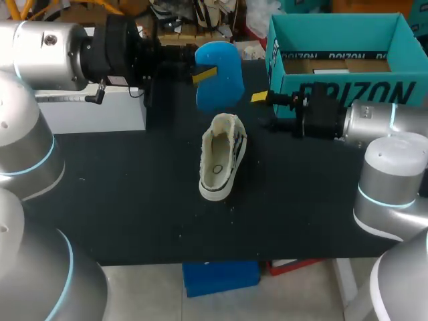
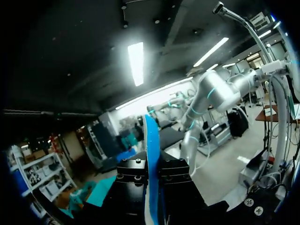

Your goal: Take the shoe out of the shoebox, open the shoe tongue, remove and reinsert the insole, then place the shoe into the shoebox

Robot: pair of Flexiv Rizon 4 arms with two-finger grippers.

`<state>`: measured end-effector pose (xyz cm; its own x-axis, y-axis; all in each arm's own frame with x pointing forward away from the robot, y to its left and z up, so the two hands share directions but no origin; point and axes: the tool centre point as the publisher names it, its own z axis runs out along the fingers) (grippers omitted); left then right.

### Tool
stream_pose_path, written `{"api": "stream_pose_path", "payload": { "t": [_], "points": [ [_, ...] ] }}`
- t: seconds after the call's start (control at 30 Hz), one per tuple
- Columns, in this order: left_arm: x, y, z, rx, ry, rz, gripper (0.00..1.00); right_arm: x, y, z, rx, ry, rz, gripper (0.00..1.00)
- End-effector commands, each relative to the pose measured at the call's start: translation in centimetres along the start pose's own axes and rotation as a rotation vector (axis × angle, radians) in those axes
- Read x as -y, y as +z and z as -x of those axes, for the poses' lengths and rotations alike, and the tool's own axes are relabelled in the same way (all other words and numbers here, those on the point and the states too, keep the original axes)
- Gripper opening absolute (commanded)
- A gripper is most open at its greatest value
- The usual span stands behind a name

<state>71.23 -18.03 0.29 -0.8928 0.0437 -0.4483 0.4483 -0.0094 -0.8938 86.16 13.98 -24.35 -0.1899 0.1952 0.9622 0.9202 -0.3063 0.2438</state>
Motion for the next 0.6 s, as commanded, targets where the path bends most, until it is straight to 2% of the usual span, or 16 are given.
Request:
{"api": "stream_pose_path", "payload": {
  "t": [0.03,0.1,0.13,0.2,0.4,0.43,0.6],
  "points": [
    [0.3,-0.2,-2.5,0.007,0.289,0.012,0.00,0.1,0.1,0.0,0.001,0.000,0.003,1.00],
    [-1.2,-1.2,-5.0,0.015,0.341,-0.013,0.00,0.1,0.1,0.0,0.001,0.000,0.003,1.00],
    [-1.9,-1.7,-6.0,-0.013,0.395,0.014,0.00,0.1,0.1,0.0,0.001,0.000,0.003,1.00],
    [-3.2,-2.7,-7.5,-0.034,0.452,0.020,0.00,0.1,0.1,0.0,0.001,0.000,0.003,1.00],
    [-6.1,-4.7,-9.4,-0.059,0.582,0.041,0.00,0.1,0.1,0.0,0.001,0.000,0.003,1.00],
    [-6.5,-4.7,-9.6,-0.085,0.648,0.052,0.00,0.1,0.1,0.0,0.001,0.000,0.003,1.00],
    [-8.5,-5.0,-10.8,-0.131,0.713,0.039,0.00,0.1,0.1,0.0,0.001,0.000,0.003,1.00]
  ]
}}
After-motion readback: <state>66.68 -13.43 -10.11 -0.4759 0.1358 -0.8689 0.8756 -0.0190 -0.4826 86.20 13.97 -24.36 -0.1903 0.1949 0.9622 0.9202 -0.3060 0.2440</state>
